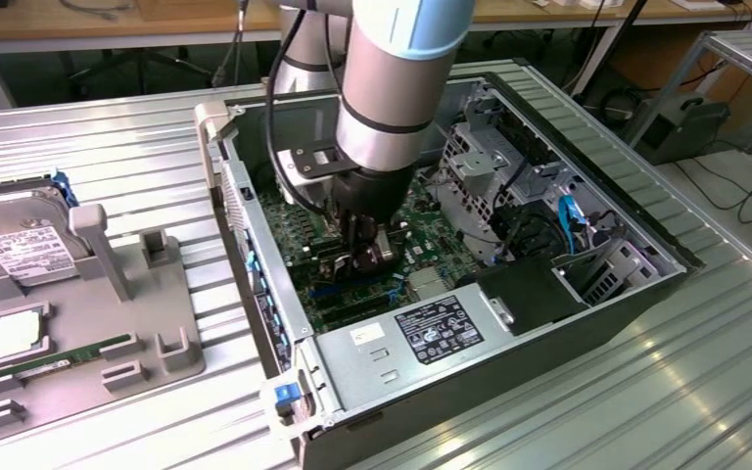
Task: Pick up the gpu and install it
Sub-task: 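Insert the gpu into the slot, then press down on the gpu until it lock into place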
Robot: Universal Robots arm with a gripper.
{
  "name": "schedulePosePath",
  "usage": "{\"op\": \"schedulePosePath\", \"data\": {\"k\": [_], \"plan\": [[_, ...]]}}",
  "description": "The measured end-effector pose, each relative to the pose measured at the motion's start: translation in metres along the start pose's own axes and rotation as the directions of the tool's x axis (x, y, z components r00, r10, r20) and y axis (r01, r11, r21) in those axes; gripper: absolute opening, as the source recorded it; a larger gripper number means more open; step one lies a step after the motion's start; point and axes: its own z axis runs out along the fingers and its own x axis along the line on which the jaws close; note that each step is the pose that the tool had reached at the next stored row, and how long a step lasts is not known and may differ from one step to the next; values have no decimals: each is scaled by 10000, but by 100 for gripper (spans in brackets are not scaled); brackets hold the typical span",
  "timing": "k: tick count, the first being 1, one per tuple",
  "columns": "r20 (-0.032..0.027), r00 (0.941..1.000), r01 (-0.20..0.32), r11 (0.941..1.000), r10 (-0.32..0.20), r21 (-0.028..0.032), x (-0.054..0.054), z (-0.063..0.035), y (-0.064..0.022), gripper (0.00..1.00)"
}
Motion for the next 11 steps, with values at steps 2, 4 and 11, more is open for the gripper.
{"op": "schedulePosePath", "data": {"k": [2, 4, 11], "plan": [[-1, 10000, -6, 9999, 6, -118, -3, -53, 3, 11], [-1, 10000, -6, 9999, 6, -118, -3, -52, 3, 11], [0, 10000, -8, 9999, 8, -117, -5, -34, 16, 11]]}}
